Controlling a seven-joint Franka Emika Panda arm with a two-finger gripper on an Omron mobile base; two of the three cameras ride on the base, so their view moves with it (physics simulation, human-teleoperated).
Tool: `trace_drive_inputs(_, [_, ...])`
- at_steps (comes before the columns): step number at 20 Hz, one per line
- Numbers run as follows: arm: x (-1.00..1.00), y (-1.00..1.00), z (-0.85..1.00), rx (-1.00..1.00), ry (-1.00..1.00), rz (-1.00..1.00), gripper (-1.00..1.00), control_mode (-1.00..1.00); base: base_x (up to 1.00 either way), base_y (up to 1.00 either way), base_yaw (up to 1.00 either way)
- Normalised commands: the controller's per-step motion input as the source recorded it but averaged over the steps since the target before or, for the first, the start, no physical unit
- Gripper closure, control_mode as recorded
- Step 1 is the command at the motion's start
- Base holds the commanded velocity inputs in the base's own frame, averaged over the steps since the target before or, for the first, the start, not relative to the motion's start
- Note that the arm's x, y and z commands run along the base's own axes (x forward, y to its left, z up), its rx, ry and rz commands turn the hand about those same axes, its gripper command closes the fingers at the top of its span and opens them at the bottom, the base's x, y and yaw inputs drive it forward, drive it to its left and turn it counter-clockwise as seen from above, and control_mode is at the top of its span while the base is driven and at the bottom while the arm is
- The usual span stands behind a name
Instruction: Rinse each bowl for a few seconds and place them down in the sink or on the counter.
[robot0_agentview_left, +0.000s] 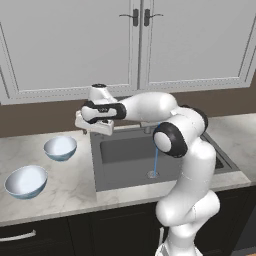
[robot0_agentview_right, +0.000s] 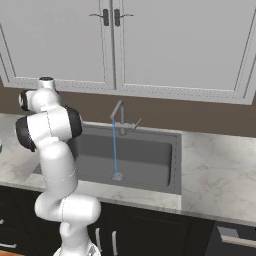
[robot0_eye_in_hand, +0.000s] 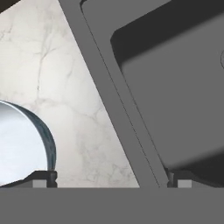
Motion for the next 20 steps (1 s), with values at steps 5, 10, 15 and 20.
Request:
trace_drive_inputs(5, [0.02, 0.42, -0.20, 0.00, 0.00, 0.00, -1.00, -1.00, 0.00, 0.00, 0.00])
trace_drive_inputs(10, [0.04, 0.35, -0.17, 0.00, 0.00, 0.00, -1.00, -1.00, 0.00, 0.00, 0.00])
trace_drive_inputs(15, [0.09, 0.28, -0.16, 0.00, 0.00, 0.00, -1.00, -1.00, 0.00, 0.00, 0.00])
trace_drive_inputs(20, [0.15, 0.12, -0.18, 0.00, 0.00, 0.00, -1.00, -1.00, 0.00, 0.00, 0.00])
